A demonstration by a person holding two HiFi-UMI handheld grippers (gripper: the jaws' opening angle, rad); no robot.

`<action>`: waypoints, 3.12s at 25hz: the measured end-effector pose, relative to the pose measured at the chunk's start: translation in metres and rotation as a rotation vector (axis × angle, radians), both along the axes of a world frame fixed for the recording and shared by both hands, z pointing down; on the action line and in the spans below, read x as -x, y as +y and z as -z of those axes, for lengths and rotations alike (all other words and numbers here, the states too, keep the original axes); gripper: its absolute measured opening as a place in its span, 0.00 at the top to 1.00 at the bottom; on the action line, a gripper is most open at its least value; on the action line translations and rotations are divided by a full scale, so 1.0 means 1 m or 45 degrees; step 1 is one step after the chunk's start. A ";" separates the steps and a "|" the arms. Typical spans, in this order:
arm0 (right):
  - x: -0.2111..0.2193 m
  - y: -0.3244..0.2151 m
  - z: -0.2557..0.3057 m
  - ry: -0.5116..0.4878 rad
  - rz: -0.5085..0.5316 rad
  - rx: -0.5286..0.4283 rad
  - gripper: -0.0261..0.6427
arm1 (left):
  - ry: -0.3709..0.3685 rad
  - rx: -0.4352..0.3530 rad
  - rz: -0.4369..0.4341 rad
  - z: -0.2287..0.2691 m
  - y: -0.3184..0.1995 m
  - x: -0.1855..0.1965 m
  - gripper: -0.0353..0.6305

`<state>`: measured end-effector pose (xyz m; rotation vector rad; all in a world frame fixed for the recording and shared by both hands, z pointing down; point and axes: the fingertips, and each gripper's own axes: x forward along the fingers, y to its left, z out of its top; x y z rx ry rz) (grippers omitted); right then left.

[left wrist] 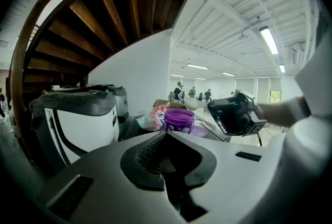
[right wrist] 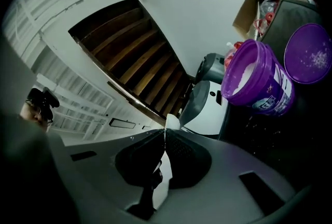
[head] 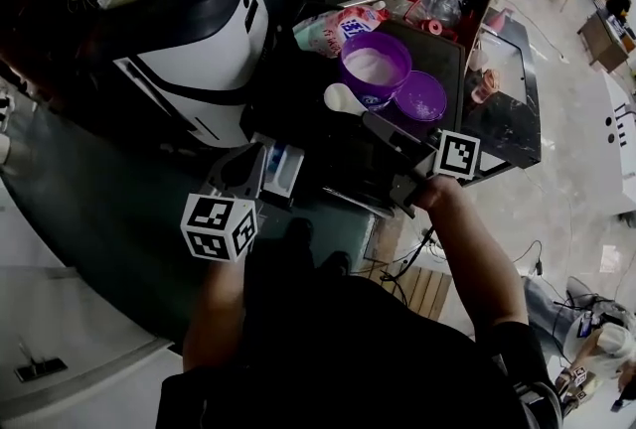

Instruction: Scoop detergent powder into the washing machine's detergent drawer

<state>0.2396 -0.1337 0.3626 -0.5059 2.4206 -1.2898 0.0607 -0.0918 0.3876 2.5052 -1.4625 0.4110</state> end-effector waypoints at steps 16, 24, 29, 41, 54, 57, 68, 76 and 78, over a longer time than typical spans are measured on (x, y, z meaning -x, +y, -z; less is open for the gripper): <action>0.106 0.007 -0.021 -0.001 0.133 0.012 0.93 | 0.014 -0.019 0.081 -0.007 -0.002 0.083 0.94; 0.157 -0.002 -0.028 0.018 0.100 0.010 0.93 | 0.033 0.004 0.017 -0.017 -0.021 0.129 0.94; 0.179 0.001 -0.038 -0.006 0.097 0.015 0.93 | 0.047 0.022 0.001 -0.025 -0.027 0.151 0.94; 0.221 0.020 -0.091 0.034 0.032 0.101 0.93 | 0.066 0.092 -0.055 -0.054 -0.018 0.194 0.94; 0.232 0.041 -0.130 0.084 -0.174 0.155 0.93 | 0.039 0.154 -0.335 -0.080 -0.022 0.194 0.94; 0.229 0.039 -0.140 0.091 -0.179 0.180 0.93 | 0.037 0.160 -0.354 -0.082 -0.029 0.182 0.94; 0.209 0.024 -0.181 0.240 -0.141 0.254 0.93 | 0.038 0.231 -0.330 -0.105 -0.050 0.148 0.94; 0.209 0.020 -0.206 0.333 -0.104 0.311 0.93 | 0.064 0.258 -0.285 -0.117 -0.056 0.144 0.94; 0.209 0.020 -0.211 0.363 -0.102 0.322 0.93 | 0.070 0.264 -0.278 -0.118 -0.056 0.146 0.94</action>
